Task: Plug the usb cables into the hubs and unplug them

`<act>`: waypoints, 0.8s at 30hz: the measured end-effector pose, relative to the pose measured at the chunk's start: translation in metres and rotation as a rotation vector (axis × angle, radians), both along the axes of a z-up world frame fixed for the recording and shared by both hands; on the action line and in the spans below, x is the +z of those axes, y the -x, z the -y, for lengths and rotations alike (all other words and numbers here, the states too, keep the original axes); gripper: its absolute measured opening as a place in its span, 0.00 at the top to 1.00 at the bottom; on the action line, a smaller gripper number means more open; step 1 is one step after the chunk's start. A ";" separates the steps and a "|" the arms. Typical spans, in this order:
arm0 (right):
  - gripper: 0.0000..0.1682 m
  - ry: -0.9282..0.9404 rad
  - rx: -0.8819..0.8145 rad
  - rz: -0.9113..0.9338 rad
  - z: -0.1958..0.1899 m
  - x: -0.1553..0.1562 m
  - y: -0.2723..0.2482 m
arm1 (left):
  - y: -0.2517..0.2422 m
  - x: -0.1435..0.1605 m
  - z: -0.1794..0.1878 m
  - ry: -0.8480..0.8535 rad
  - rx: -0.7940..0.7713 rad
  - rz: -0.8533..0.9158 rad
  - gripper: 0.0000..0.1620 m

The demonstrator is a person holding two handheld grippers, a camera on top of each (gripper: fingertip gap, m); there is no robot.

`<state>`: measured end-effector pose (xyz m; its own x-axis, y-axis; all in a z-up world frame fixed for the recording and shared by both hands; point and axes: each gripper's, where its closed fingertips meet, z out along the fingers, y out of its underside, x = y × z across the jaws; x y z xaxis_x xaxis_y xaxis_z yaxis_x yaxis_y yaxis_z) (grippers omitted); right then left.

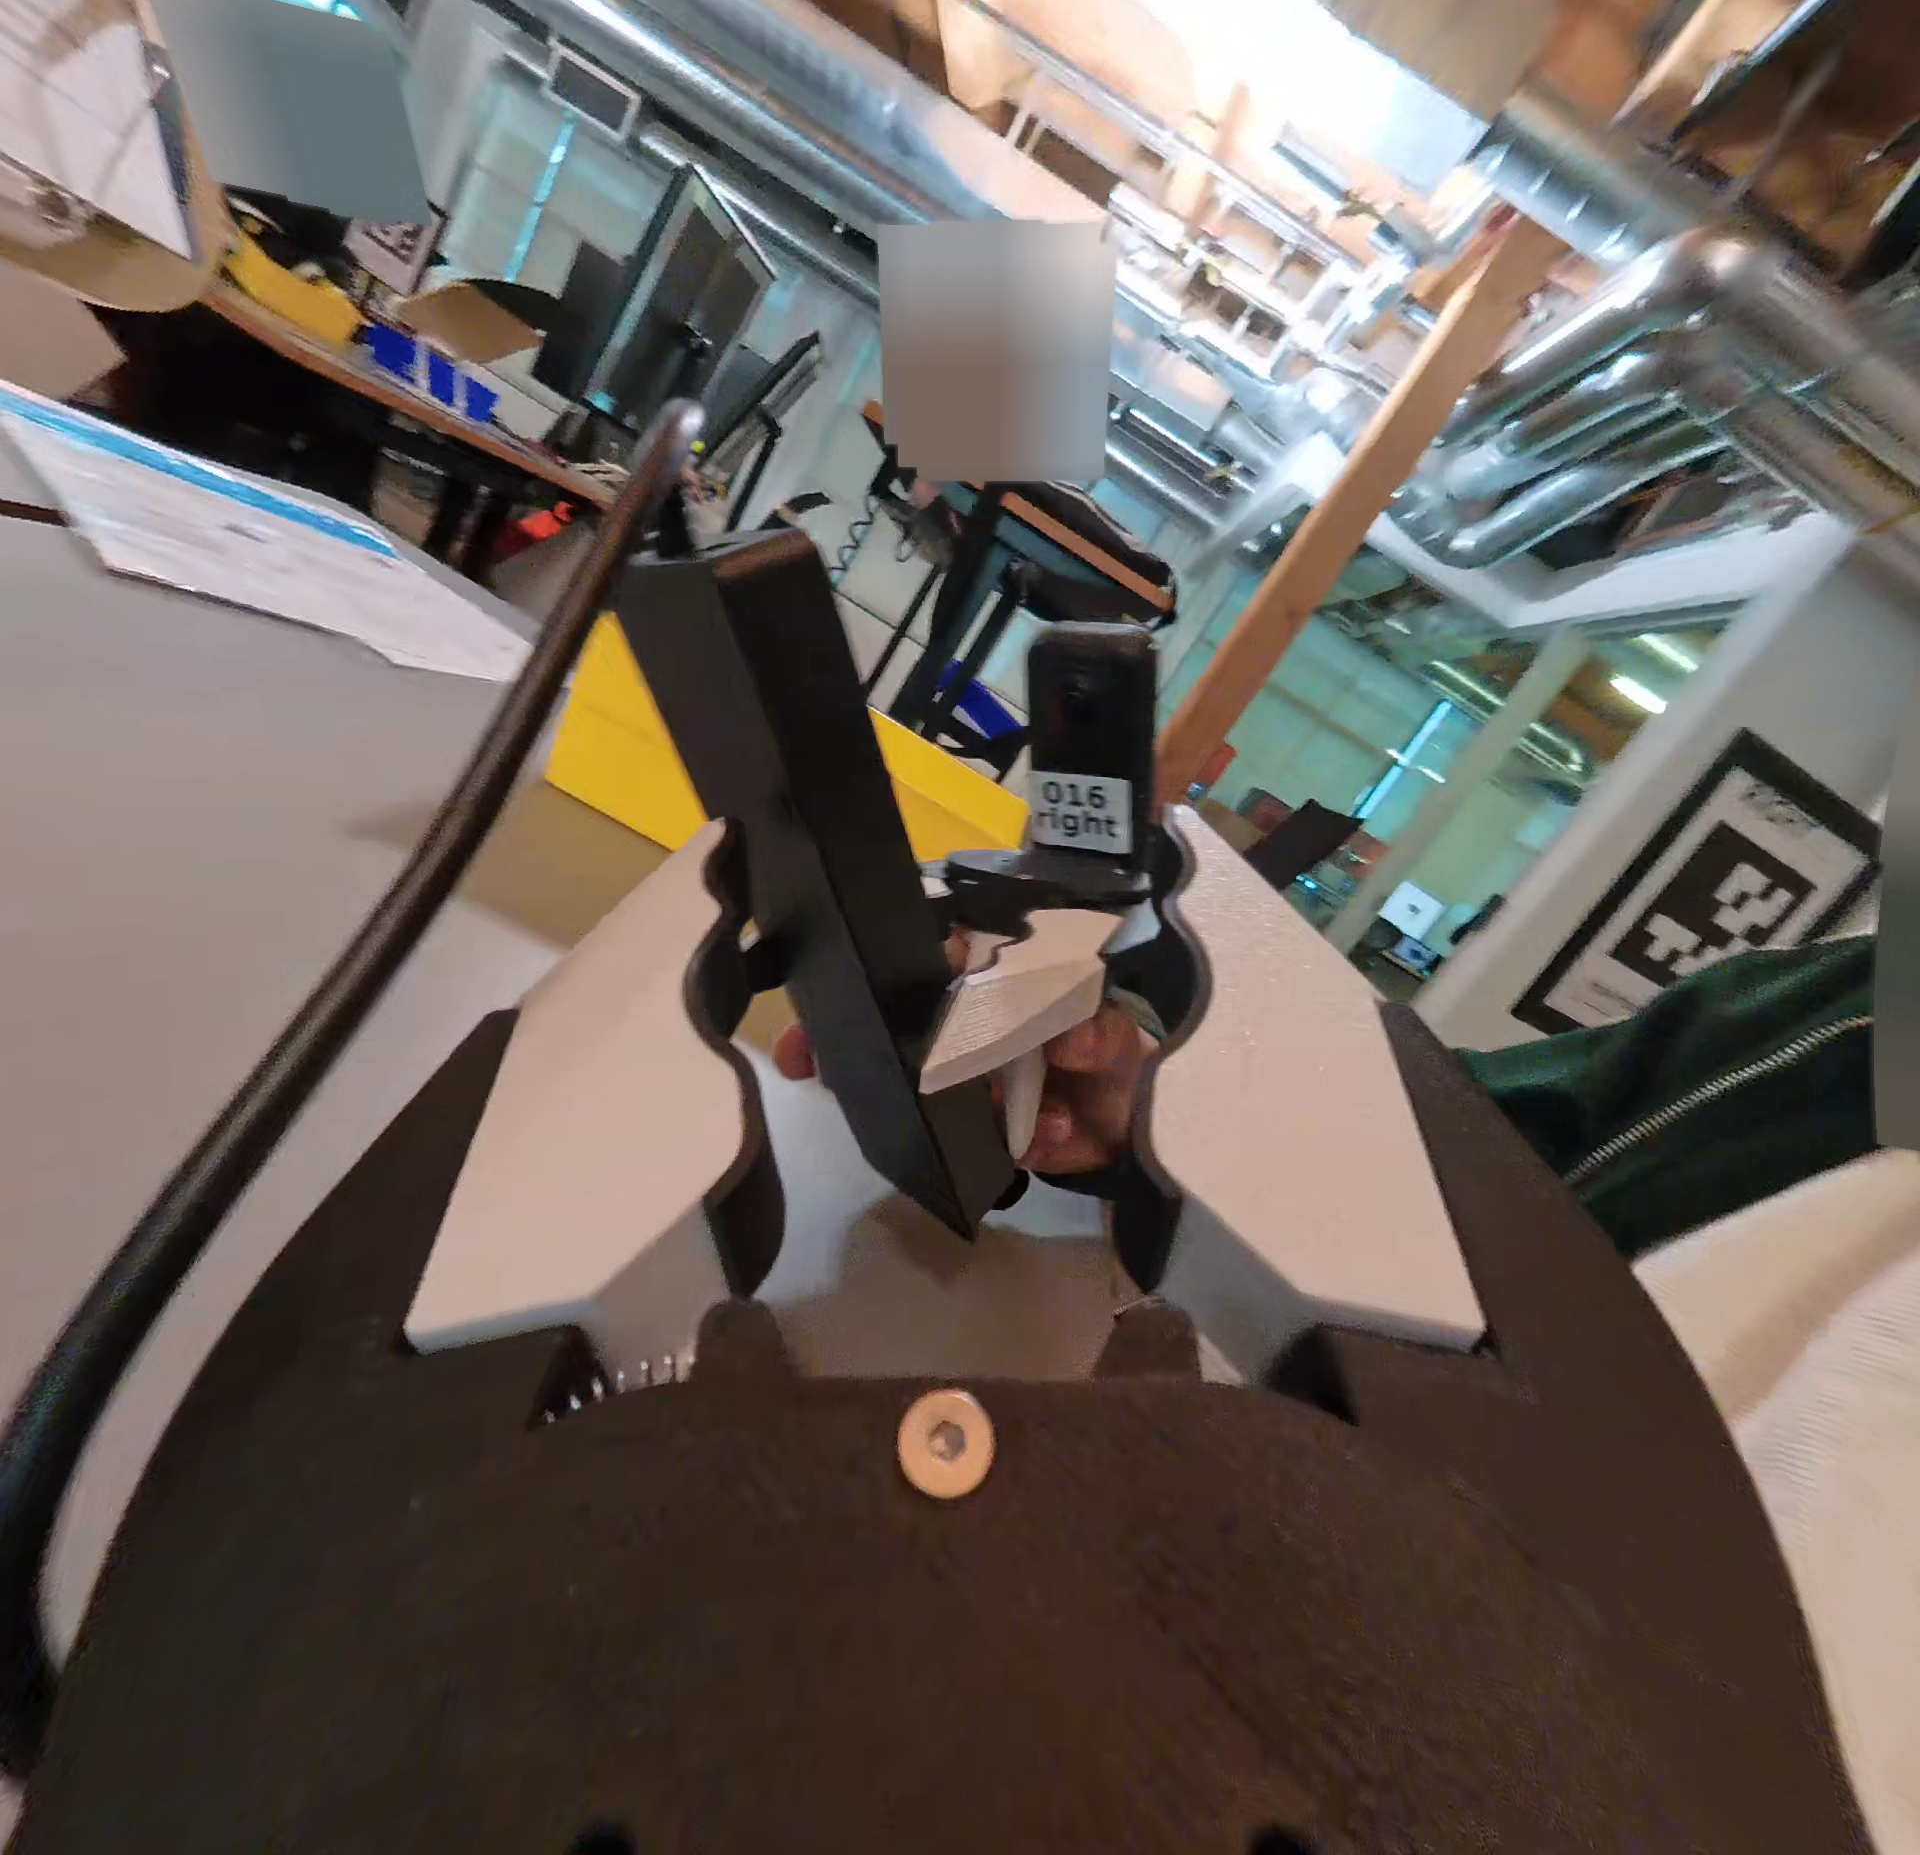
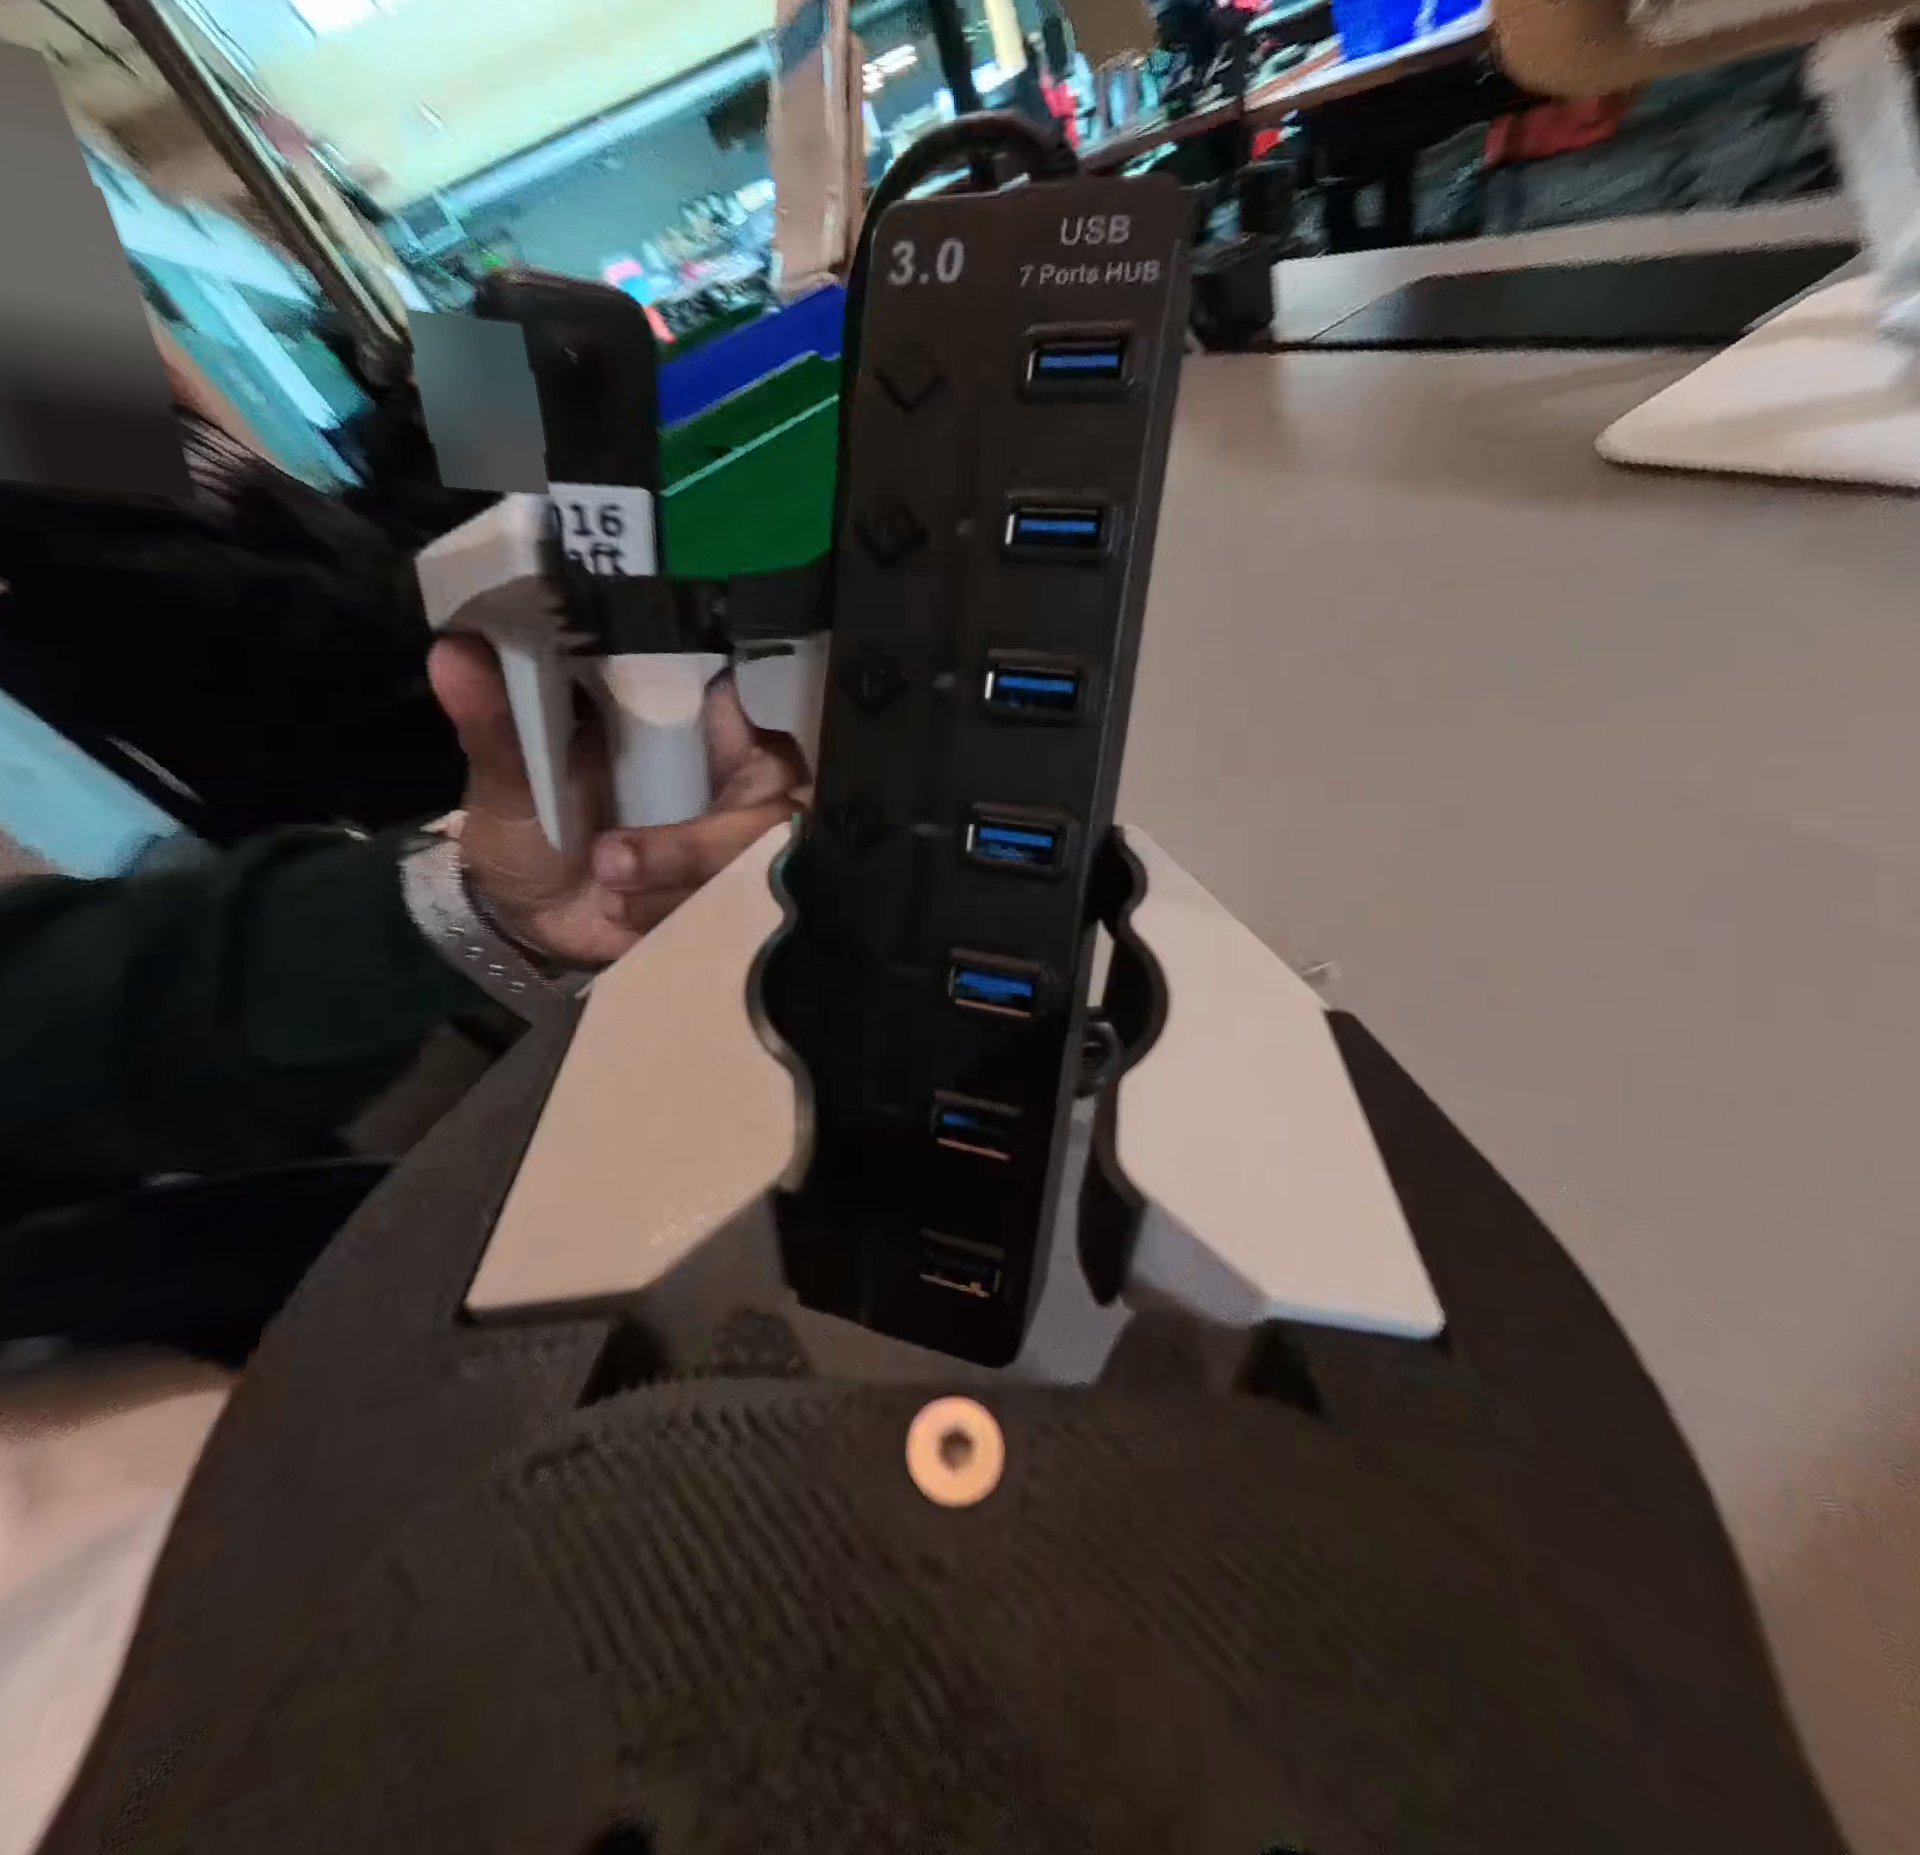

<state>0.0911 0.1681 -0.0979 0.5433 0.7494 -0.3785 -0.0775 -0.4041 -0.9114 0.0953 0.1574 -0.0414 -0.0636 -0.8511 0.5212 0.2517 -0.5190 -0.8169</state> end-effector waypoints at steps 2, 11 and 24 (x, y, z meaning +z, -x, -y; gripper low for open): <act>0.67 0.059 0.046 -0.045 0.006 -0.002 0.007 | -0.003 -0.003 0.007 -0.018 -0.032 -0.027 0.47; 0.67 0.105 0.367 -0.237 0.047 0.023 0.039 | 0.003 -0.004 0.031 0.001 -0.221 -0.013 0.46; 0.66 0.035 0.430 -0.166 0.056 0.018 0.044 | 0.026 0.012 0.017 -0.043 -0.163 0.075 0.69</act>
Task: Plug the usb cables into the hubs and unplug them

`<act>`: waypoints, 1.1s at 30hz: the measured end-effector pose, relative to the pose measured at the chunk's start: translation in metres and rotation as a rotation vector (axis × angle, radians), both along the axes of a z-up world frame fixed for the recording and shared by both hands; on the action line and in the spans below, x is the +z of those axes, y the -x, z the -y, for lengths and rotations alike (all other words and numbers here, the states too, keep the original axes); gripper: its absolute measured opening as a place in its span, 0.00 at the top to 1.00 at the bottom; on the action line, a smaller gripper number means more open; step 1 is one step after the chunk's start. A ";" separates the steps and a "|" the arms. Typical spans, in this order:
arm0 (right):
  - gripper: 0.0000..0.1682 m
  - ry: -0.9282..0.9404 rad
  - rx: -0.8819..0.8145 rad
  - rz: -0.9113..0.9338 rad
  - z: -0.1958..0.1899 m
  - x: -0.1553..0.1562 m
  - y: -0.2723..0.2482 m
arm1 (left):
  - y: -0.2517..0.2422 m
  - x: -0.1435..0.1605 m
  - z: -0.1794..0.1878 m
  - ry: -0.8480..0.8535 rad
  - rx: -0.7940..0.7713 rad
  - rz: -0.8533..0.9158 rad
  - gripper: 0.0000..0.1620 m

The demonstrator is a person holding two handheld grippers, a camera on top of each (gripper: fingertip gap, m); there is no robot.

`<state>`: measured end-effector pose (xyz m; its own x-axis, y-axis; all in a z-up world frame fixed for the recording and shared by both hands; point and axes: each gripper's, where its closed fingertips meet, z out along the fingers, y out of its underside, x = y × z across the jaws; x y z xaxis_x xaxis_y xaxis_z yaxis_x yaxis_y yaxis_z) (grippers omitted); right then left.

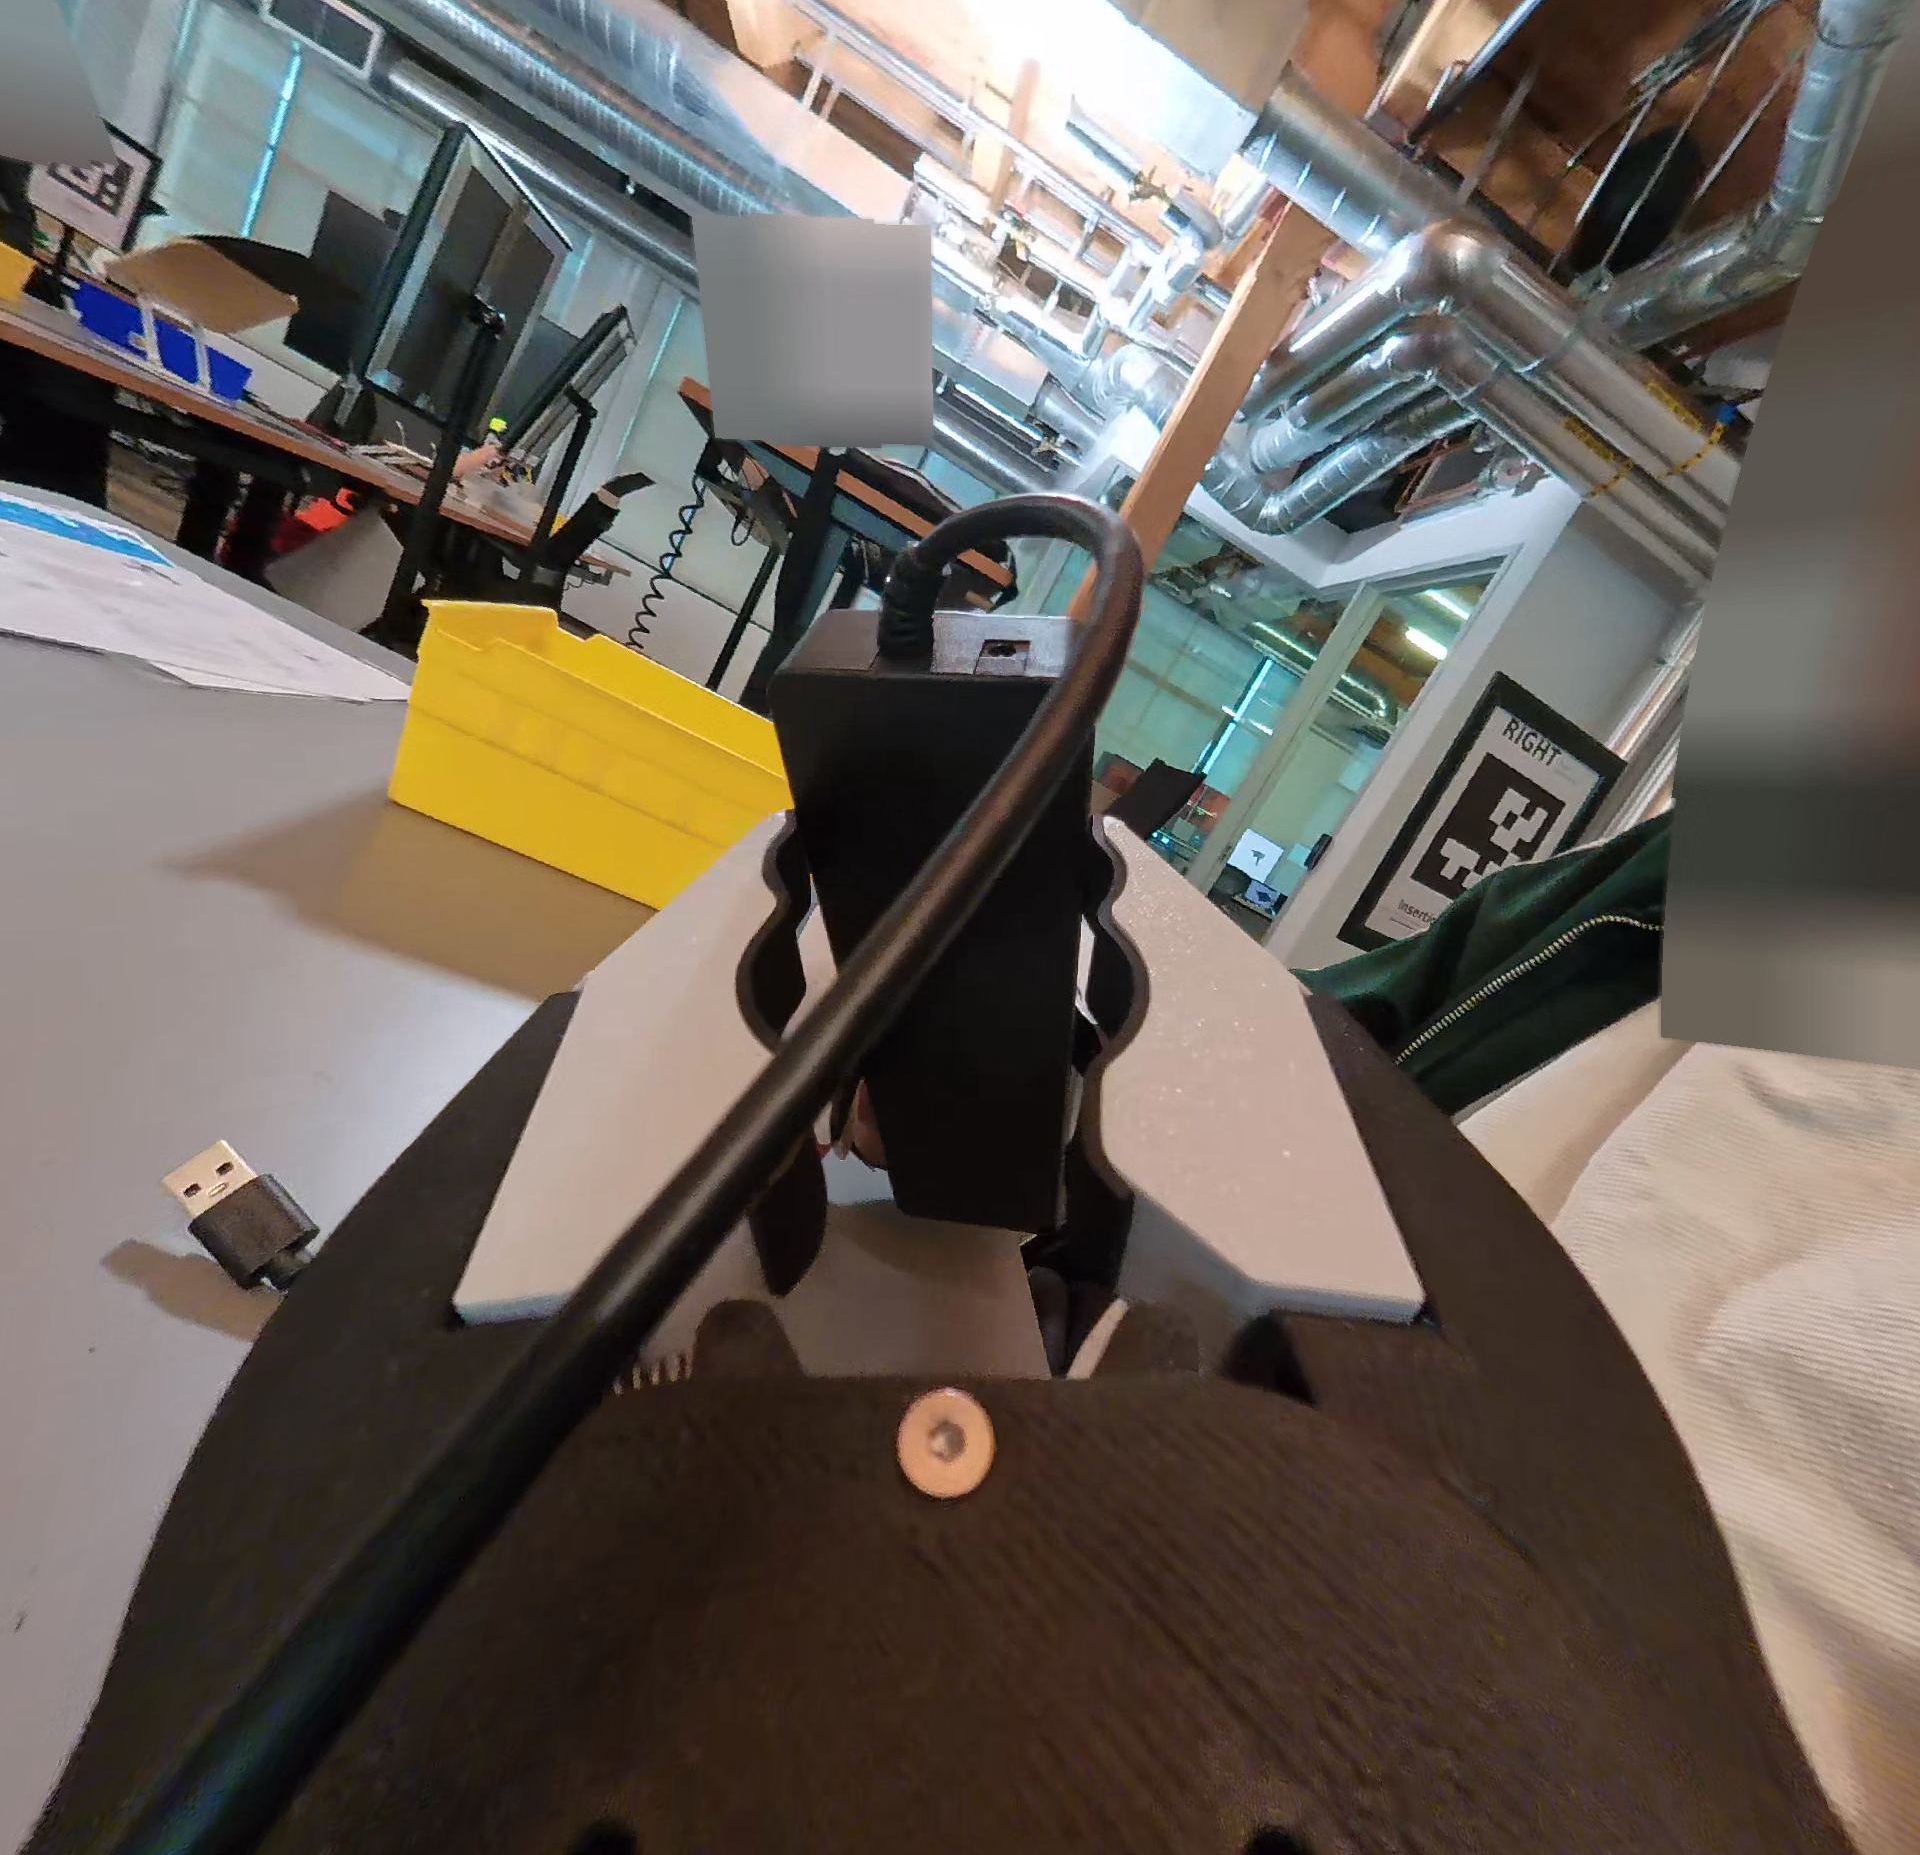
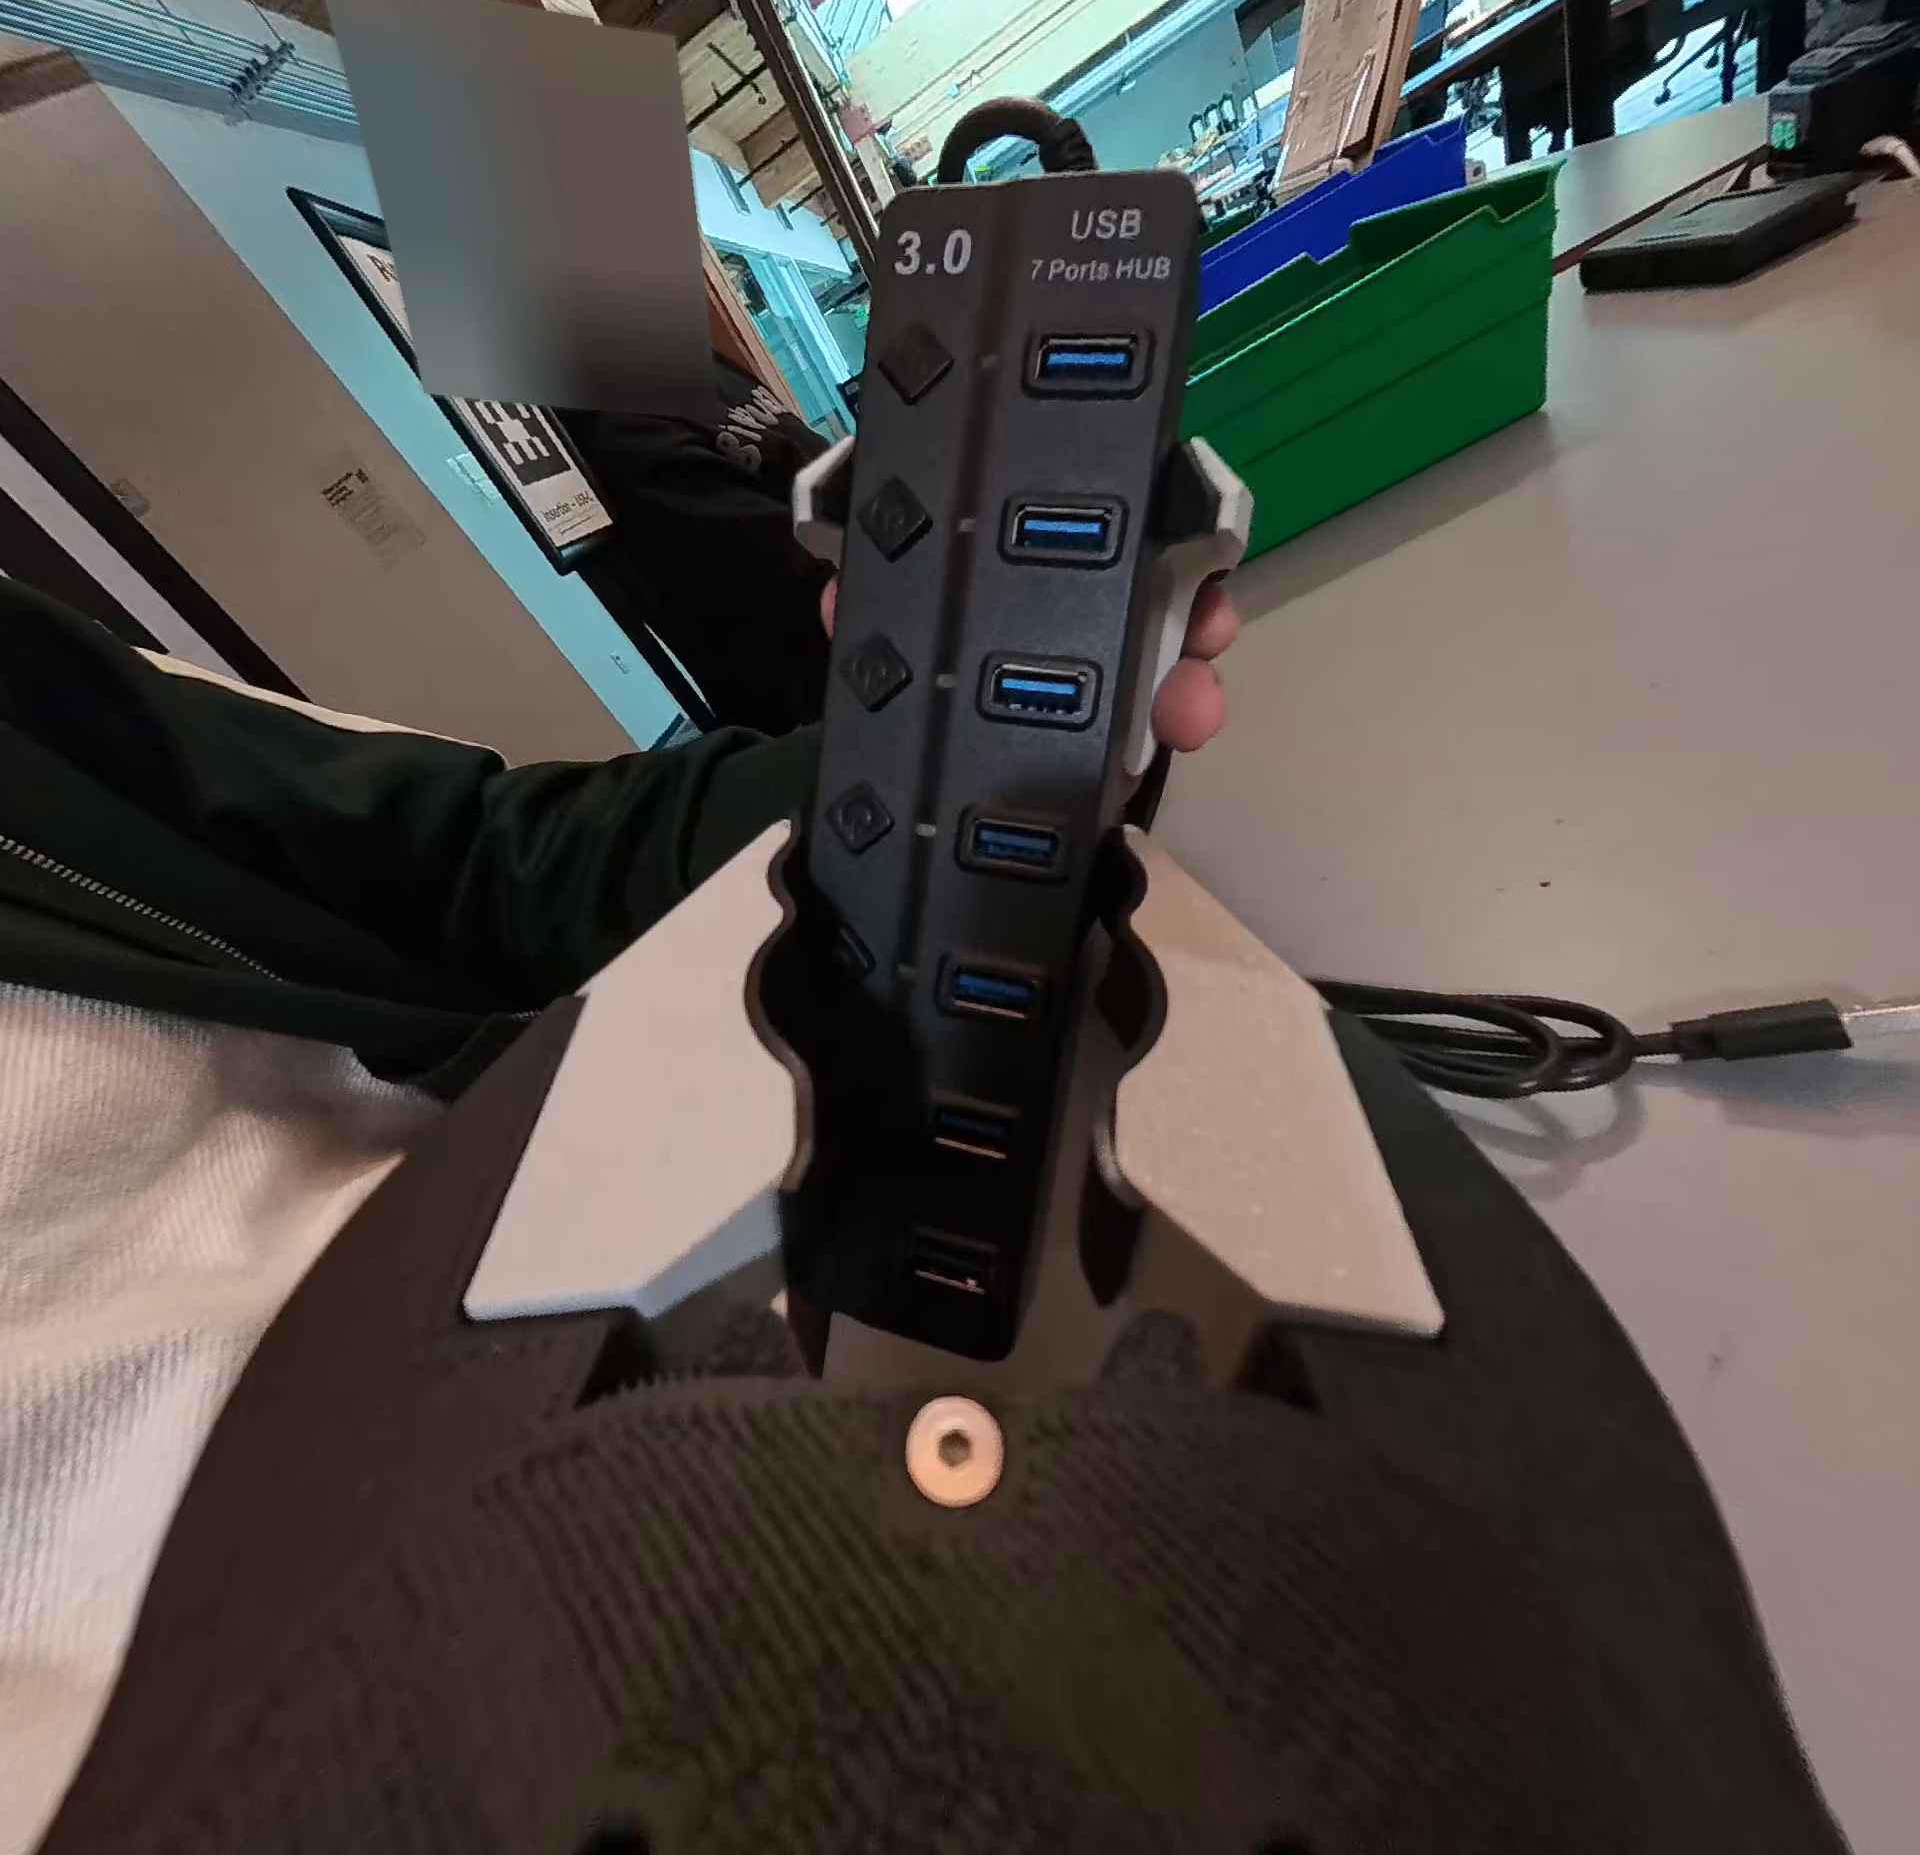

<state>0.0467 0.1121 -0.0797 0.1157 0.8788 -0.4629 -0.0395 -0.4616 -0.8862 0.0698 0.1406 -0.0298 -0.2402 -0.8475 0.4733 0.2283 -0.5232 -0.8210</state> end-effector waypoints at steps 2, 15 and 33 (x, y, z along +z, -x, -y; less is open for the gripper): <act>0.66 -0.024 -0.037 -0.010 -0.005 0.002 -0.002 | 0.000 0.000 -0.001 -0.014 0.016 -0.008 0.69; 0.60 -0.129 -0.274 -0.088 -0.034 0.022 -0.031 | 0.007 0.002 -0.018 -0.033 0.137 -0.007 0.69; 1.00 -0.255 -0.321 -0.041 -0.030 0.028 -0.039 | 0.024 -0.006 -0.058 -0.001 0.346 -0.049 0.69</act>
